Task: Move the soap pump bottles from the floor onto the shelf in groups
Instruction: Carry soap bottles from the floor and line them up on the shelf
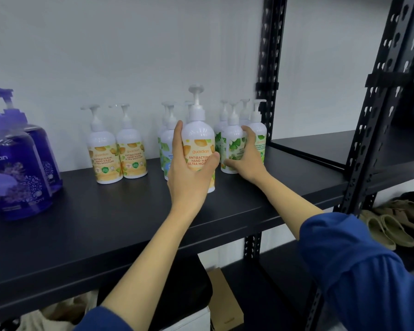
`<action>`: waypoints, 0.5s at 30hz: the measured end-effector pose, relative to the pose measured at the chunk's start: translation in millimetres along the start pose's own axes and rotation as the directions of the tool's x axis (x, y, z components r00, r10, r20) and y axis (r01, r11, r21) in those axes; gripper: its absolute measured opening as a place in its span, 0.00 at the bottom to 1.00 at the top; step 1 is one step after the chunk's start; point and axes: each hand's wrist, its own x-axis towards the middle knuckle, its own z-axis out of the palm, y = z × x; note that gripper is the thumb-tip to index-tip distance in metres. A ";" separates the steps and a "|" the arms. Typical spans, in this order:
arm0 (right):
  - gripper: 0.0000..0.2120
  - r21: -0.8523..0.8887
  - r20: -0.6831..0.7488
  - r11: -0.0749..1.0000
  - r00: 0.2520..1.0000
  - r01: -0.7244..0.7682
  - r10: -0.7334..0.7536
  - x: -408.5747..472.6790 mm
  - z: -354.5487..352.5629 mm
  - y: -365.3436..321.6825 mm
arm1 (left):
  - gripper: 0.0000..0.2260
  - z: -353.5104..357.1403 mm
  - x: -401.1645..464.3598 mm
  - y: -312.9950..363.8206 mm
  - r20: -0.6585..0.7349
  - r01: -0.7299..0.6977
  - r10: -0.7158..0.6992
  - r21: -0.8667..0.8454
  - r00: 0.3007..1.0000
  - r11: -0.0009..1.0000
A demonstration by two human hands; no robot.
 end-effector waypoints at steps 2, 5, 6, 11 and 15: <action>0.45 -0.049 -0.026 0.999 1.000 0.007 -0.008 -0.5 2.2 -1.7 | 0.37 -0.1 0.0 -0.1 0.001 -0.005 0.005 0.006 1.000 1.000; 0.44 -0.127 -0.058 0.991 0.998 0.029 -0.037 -1.3 3.8 -2.7 | 0.37 0.3 0.3 -0.4 0.005 -0.006 0.006 0.009 1.000 1.000; 0.44 -0.135 -0.059 0.990 0.997 0.032 -0.040 -1.5 3.2 -3.2 | 0.37 0.3 0.3 -0.2 0.004 -0.006 0.006 0.007 1.000 1.000; 0.44 -0.085 -0.009 0.992 0.996 0.092 -0.093 -2.9 -2.1 -4.7 | 0.37 0.3 0.3 -0.6 0.000 0.000 0.000 0.001 1.000 1.000; 0.44 -0.141 -0.024 0.988 0.998 0.059 -0.063 -2.4 -0.5 -5.4 | 0.37 0.6 -0.5 0.1 -0.005 0.002 -0.002 0.004 1.000 1.000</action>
